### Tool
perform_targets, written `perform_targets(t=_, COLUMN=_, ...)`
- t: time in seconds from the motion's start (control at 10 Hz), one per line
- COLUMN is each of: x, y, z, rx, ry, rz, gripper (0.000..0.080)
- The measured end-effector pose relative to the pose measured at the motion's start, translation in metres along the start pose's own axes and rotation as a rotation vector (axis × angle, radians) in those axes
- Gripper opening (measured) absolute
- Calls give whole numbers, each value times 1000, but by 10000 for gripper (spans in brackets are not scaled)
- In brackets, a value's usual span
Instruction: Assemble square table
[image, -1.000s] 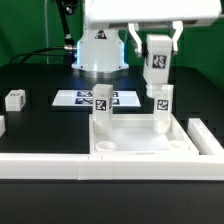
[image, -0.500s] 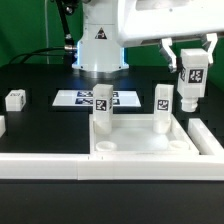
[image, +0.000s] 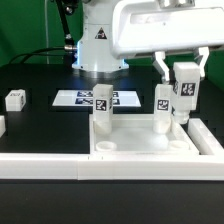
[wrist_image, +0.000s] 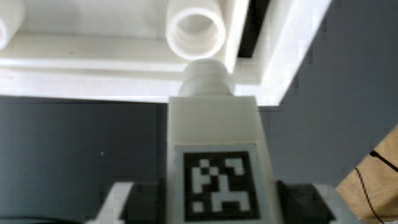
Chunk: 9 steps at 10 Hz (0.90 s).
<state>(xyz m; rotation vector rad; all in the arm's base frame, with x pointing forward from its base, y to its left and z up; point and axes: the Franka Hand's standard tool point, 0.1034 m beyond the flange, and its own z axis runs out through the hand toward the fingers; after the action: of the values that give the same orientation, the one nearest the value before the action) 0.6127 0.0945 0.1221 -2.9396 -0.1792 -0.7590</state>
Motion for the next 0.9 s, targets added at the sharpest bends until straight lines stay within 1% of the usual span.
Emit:
perform_targets(t=0.1, x=1, y=2, z=6, rx=5, ry=-1, rz=-1, gripper=296)
perform_targets(t=0.2, x=1, y=6, z=11, rx=4, ry=-3, rz=1, gripper=296)
perform_targets(t=0.4, x=-6, y=9, z=19, rx=2, ry=-11, rz=3, gripper=296)
perform_targets(t=0.9, x=-20, y=0, z=32, rx=11, ry=-32, rz=-4, gripper=296)
